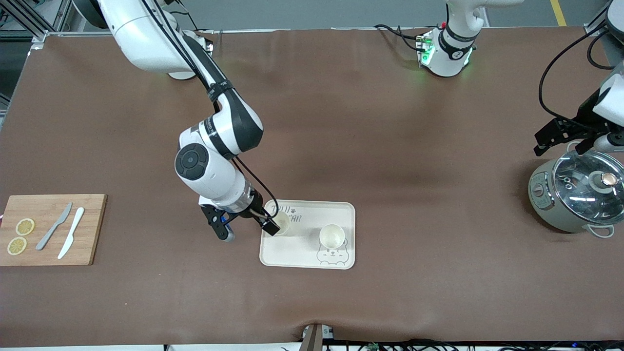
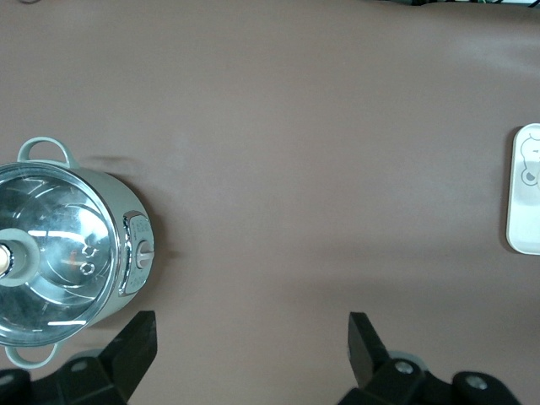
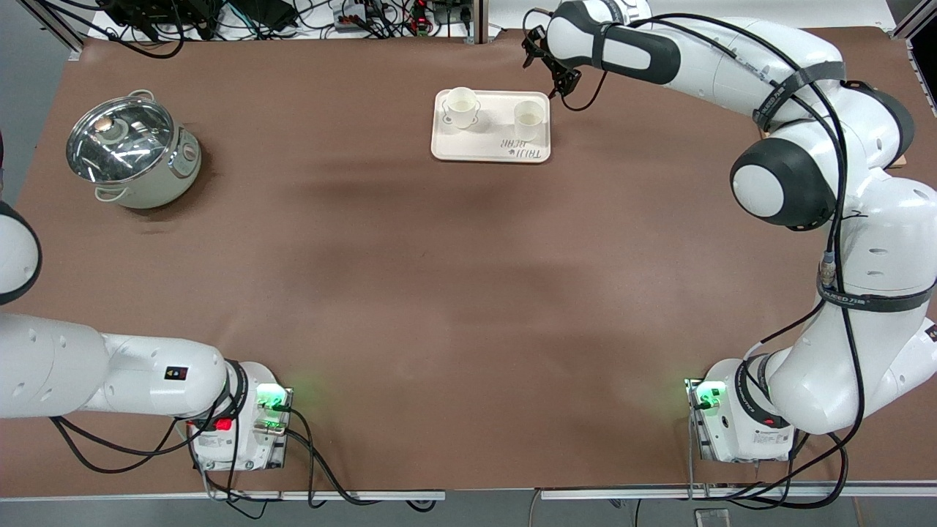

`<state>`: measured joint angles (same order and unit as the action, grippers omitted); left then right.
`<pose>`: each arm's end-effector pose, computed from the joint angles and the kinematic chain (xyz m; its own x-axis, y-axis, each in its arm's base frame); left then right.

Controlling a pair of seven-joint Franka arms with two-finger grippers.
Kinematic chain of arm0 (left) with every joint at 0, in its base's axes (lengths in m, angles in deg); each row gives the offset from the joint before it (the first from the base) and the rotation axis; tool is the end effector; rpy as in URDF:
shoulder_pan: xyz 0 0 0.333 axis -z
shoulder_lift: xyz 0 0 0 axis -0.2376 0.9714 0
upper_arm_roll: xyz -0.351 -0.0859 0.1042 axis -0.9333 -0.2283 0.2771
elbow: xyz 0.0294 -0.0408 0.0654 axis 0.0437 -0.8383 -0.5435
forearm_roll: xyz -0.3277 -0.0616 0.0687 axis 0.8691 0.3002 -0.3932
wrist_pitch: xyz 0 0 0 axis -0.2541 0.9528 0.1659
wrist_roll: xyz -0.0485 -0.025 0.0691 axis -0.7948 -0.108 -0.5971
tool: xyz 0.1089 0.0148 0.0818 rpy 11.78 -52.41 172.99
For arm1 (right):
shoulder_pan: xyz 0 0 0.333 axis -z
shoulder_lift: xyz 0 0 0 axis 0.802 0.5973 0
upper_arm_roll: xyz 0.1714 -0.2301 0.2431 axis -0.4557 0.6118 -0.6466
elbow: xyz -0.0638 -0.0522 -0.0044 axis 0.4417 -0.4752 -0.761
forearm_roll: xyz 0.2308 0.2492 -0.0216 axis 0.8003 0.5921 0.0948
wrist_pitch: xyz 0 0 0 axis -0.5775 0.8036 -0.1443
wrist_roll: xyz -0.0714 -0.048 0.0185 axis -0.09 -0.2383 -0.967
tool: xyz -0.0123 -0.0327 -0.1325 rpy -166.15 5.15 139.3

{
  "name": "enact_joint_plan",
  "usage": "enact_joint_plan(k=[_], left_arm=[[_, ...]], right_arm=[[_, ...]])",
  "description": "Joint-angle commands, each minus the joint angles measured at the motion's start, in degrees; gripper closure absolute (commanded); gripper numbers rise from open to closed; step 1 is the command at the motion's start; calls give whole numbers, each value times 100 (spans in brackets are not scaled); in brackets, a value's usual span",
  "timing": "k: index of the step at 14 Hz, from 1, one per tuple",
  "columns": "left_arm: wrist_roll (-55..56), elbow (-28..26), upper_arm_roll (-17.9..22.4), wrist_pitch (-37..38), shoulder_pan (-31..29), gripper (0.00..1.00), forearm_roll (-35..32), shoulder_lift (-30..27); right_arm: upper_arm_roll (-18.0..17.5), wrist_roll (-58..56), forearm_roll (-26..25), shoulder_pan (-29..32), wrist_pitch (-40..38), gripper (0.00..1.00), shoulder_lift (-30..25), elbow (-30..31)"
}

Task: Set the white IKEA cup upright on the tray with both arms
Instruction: 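Open the right gripper and lift it off the cup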

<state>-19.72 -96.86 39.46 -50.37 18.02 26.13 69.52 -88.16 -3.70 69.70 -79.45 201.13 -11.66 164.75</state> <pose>0.5040 0.0078 0.6117 0.9842 0.0355 0.1733 0.0333 -0.9993 0.0152 0.6546 0.3560 0.3914 0.6370 -0.7595 -0.1316 -0.7625 -0.5957 -0.2525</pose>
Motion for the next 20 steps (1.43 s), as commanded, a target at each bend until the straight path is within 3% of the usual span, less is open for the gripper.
enact_joint_plan(k=[1, 20], left_arm=[[-132, 355, -17, 119, -15, 0, 68, 271], [-97, 620, -35, 119, 47, 0, 130, 377]], right_arm=[[-17, -125, 45, 56, -266, 0, -132, -26], [-17, -116, 62, 196, -583, 0, -475, -18]])
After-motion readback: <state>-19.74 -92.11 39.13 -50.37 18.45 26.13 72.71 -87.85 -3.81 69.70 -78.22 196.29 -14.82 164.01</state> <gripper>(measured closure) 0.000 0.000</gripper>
